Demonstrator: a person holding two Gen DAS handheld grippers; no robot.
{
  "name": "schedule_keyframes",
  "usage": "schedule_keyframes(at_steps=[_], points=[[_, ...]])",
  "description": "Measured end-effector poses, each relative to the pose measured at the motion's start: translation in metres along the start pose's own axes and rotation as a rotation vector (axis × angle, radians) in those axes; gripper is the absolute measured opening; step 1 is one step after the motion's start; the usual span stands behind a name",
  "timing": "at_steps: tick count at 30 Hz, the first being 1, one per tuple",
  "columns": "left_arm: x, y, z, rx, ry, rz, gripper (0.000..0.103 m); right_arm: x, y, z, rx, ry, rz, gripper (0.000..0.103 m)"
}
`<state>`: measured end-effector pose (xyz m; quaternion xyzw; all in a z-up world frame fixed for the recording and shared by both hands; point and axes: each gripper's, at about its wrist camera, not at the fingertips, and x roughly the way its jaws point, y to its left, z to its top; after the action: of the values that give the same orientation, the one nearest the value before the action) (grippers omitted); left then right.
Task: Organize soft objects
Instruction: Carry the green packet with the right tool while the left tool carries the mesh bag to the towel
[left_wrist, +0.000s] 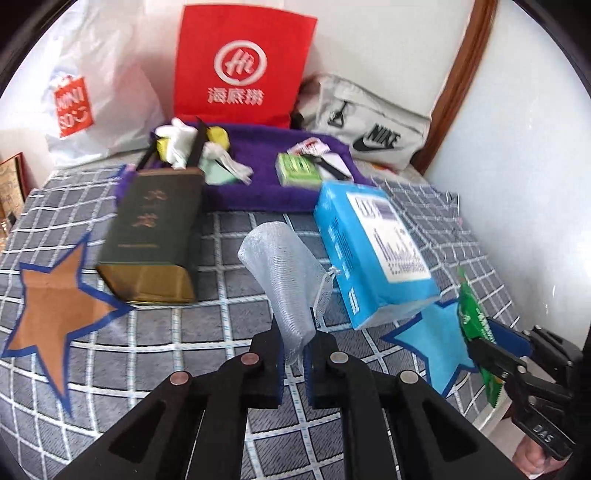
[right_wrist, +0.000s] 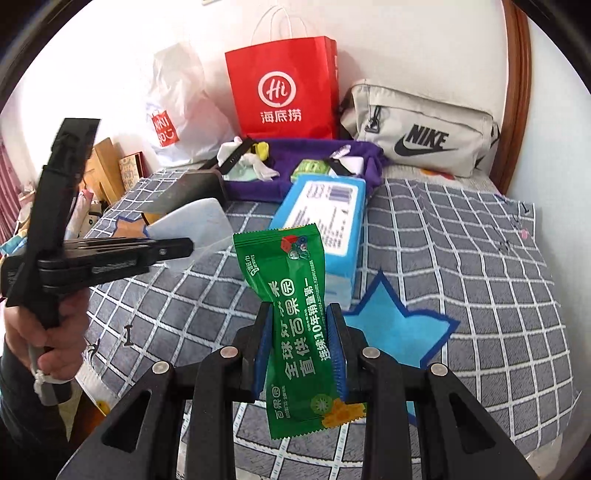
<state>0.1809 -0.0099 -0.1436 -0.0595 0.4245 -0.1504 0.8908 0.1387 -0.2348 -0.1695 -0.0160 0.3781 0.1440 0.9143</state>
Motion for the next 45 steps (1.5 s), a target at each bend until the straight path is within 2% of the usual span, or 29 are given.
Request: schedule_keyframes(at_steps=[11, 23, 33, 45], points=[[-0.035, 0.047, 0.025, -0.101, -0.069, 0.100, 0.008, 0.002, 0.002, 0.030, 0.000, -0.013, -0.014, 0.029], [-0.048, 0.076, 0.071, -0.138, -0.113, 0.133, 0.008, 0.009, -0.002, 0.079, 0.001, -0.053, -0.038, 0.029], [-0.032, 0.076, 0.113, -0.130, -0.106, 0.151, 0.008, 0.030, -0.013, 0.128, 0.003, -0.082, -0.033, 0.029], [0.002, 0.074, 0.160, -0.113, -0.108, 0.116, 0.008, 0.063, -0.029, 0.191, 0.027, -0.112, -0.006, 0.029]])
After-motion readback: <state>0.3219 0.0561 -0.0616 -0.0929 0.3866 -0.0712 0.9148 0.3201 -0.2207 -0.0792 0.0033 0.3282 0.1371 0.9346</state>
